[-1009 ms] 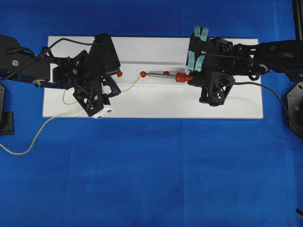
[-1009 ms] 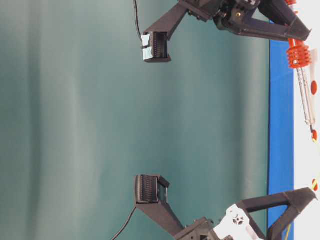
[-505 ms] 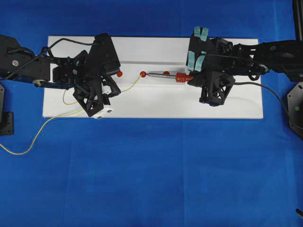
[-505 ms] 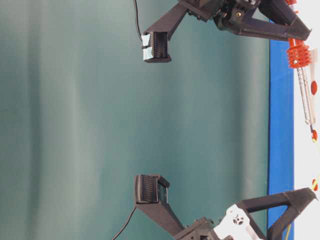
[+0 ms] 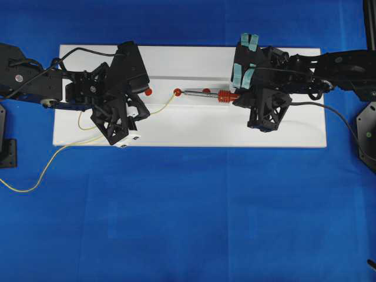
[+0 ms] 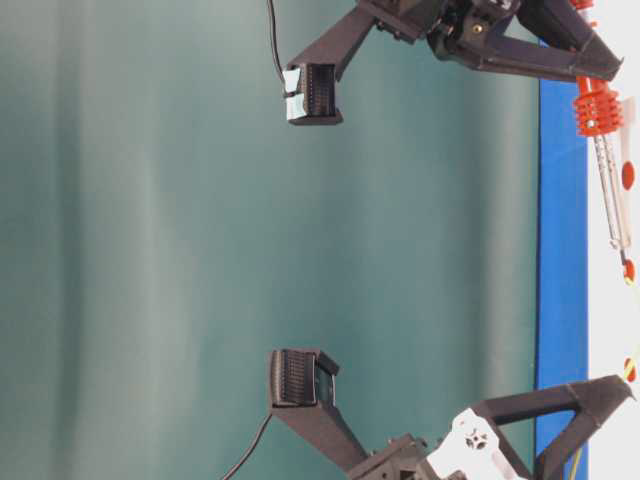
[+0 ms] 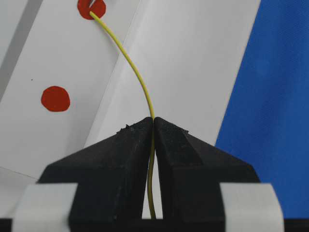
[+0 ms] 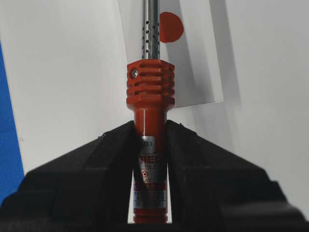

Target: Touch the tip of the soldering iron to the tip of the solder at the mark.

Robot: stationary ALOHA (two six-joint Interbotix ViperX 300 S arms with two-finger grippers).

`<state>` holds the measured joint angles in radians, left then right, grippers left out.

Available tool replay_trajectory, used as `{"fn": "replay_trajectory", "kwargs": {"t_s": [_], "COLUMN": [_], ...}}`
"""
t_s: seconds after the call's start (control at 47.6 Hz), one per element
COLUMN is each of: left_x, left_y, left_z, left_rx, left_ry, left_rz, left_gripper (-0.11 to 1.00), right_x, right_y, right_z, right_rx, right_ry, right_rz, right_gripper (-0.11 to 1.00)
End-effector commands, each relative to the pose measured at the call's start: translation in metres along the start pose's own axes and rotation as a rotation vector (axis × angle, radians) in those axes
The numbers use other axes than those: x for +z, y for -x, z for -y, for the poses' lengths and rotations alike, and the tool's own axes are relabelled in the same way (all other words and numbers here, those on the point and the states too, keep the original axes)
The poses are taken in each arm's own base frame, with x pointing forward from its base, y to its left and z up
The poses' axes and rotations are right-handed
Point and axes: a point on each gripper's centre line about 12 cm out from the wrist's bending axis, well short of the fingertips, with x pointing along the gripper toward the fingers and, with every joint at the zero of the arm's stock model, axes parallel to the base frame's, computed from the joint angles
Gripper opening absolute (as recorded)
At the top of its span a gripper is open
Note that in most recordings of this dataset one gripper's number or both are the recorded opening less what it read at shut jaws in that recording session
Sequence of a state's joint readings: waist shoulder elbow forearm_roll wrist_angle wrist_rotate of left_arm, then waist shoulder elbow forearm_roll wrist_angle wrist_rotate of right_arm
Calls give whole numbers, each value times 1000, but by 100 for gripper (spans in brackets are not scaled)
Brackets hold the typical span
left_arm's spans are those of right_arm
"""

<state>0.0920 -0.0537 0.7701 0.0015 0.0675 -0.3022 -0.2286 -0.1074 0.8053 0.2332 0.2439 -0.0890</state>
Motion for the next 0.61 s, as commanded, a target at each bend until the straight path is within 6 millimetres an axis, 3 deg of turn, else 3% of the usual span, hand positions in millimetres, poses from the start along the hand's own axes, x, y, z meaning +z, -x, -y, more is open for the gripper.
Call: {"fn": "replay_trajectory", "kwargs": {"t_s": [0.0, 0.273, 0.589], "left_x": [10, 14, 10], "left_y": [3, 19, 73], "left_z": [4, 5, 4], "left_rx": [-10, -21, -34], "left_ry": [-12, -24, -14], "left_rz": [31, 66, 105], "left_gripper": [3, 3, 3], "right_x": [11, 11, 10], "right_y": [4, 4, 4], "right_z": [-1, -1, -1], "right_rx": [2, 2, 2], "right_ry": [-1, -2, -2], "right_rz": [35, 37, 34], "right_gripper": [6, 6, 6]}}
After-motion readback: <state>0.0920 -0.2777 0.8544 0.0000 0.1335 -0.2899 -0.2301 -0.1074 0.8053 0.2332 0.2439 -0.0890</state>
